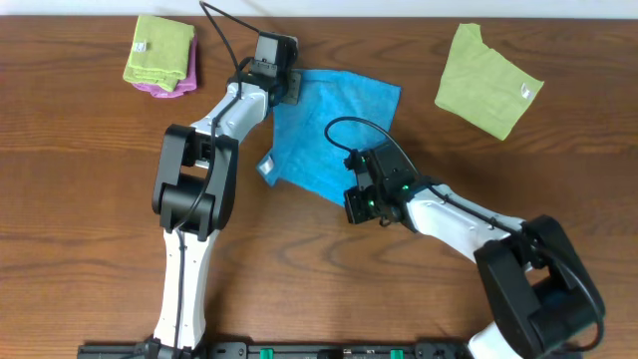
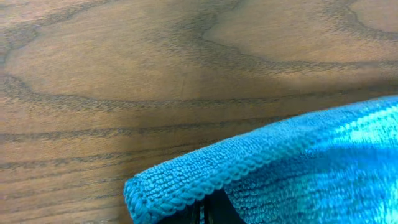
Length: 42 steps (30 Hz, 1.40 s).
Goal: Fold the cloth
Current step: 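Pull both corners apart to spread the blue cloth flat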
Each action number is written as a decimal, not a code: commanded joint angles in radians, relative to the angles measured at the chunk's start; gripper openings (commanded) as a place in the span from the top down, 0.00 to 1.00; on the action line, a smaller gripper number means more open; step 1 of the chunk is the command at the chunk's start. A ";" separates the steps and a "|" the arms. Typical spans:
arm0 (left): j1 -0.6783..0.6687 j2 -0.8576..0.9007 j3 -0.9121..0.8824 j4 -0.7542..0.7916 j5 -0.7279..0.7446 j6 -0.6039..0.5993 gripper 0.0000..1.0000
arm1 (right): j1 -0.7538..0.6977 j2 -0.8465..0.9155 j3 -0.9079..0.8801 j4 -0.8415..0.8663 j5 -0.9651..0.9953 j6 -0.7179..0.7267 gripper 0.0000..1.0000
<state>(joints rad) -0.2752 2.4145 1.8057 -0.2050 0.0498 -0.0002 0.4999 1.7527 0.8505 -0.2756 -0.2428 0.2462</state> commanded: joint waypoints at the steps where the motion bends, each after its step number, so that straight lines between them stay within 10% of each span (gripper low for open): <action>1: 0.008 0.021 0.002 -0.029 -0.070 0.004 0.94 | 0.011 0.017 -0.023 -0.077 0.066 0.041 0.99; 42: 0.034 -0.084 0.004 -0.423 -0.023 -0.052 0.94 | -0.148 -0.080 0.055 -0.346 0.175 0.123 0.99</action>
<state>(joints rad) -0.2497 2.3577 1.8450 -0.6044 -0.0273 -0.0345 0.3683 1.7126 0.8963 -0.6022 -0.1425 0.3595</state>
